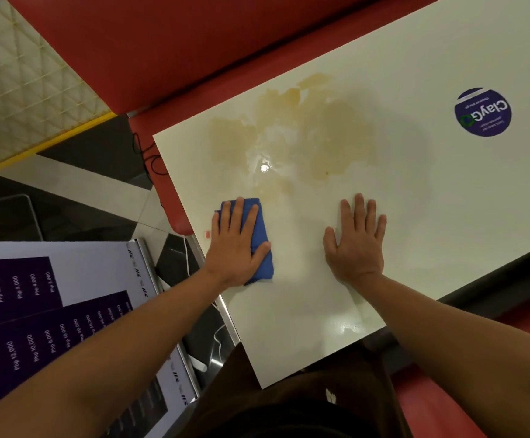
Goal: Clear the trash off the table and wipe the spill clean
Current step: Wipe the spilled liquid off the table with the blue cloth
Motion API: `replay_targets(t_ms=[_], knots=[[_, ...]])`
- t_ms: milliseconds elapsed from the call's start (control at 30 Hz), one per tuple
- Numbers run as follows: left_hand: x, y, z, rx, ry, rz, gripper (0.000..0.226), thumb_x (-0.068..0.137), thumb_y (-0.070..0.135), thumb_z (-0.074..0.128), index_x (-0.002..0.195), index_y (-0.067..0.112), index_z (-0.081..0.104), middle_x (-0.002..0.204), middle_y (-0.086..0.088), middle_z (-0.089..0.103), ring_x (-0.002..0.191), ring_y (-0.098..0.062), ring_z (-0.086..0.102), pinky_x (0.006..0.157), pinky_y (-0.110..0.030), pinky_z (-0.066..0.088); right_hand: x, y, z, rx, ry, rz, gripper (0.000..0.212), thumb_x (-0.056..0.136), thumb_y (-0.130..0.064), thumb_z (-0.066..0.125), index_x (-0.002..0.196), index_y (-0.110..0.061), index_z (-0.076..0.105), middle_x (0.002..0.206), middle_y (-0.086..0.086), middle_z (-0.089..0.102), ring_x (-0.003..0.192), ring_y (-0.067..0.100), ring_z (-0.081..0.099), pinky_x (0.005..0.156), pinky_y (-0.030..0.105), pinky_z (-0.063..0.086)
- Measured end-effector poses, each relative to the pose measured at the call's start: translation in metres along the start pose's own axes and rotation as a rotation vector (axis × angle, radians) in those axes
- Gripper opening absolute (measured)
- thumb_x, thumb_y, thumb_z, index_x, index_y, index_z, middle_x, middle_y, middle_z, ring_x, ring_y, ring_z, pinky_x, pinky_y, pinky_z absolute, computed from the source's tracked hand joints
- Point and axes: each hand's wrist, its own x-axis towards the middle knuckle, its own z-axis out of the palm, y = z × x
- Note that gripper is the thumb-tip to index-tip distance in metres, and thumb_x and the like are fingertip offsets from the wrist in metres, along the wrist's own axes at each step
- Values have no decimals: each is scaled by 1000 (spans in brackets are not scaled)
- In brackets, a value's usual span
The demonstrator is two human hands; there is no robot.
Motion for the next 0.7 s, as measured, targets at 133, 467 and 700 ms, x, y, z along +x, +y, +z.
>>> replay_targets(t_ms=[133,467,700], knots=[[51,-38,-22,34,57,-40,80,99,65,30,162,17,14,168,-15,10,154,-41,8,123,-58,9,-1,2,1,-3,-7,-14,69,104,-47,31,163,-17,12,172,10,-2,157,30,-10,126,57,2],[66,-29,-23,-43,154,-353,78,100,63,25,161,14,17,167,-20,14,153,-45,8,123,-60,7,-1,0,0,10,2,-2,70,101,-48,32,162,-16,17,172,10,2,158,32,-7,126,56,0],[11,-1,4,-27,136,-203,82,99,62,36,162,16,13,169,-15,7,154,-41,6,124,-57,7,0,-1,0,2,17,-3,70,101,-46,35,162,-15,20,171,12,4,158,33,-5,126,57,1]])
